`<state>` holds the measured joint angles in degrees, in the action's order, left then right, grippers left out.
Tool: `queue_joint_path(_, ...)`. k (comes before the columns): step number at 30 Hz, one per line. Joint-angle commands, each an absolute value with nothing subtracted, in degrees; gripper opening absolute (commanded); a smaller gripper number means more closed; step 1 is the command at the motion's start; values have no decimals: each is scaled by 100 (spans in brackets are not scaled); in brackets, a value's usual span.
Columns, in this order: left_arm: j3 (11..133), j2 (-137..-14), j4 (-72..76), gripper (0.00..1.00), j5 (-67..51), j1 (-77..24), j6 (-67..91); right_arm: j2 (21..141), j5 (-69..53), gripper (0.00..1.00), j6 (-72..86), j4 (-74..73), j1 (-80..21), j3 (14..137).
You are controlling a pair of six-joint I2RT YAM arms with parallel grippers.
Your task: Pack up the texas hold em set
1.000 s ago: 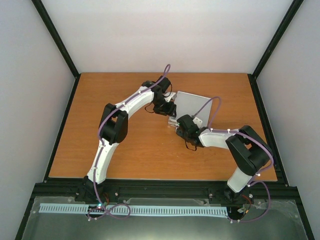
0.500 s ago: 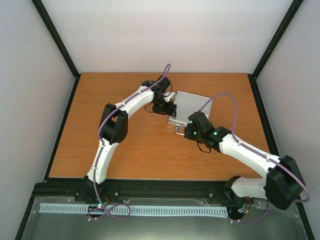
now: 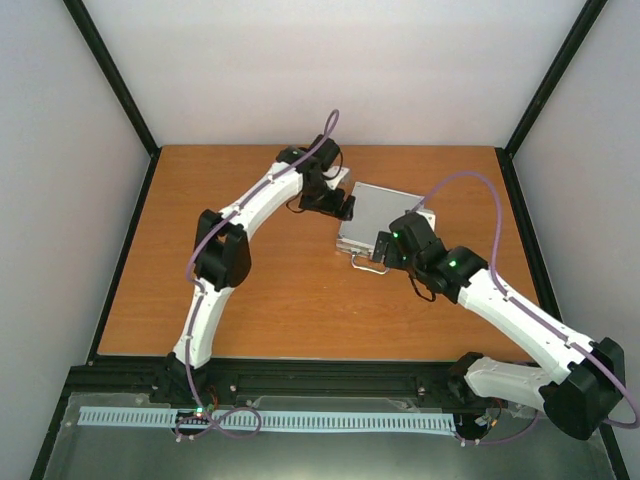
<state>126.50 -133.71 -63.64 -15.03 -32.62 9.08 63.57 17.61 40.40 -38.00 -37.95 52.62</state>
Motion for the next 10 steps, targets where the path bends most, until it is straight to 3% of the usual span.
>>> queue_joint_path(1, 13104, -12591, -6592, 100, -1065, -3204, 817, 6346, 2406, 100, 3923, -4361, -3780, 5596)
queue_joint_path(10, 12944, -11817, -6637, 100, -691, -3126, 756, 6740, 2859, 100, 3658, -4757, -3778, 6176)
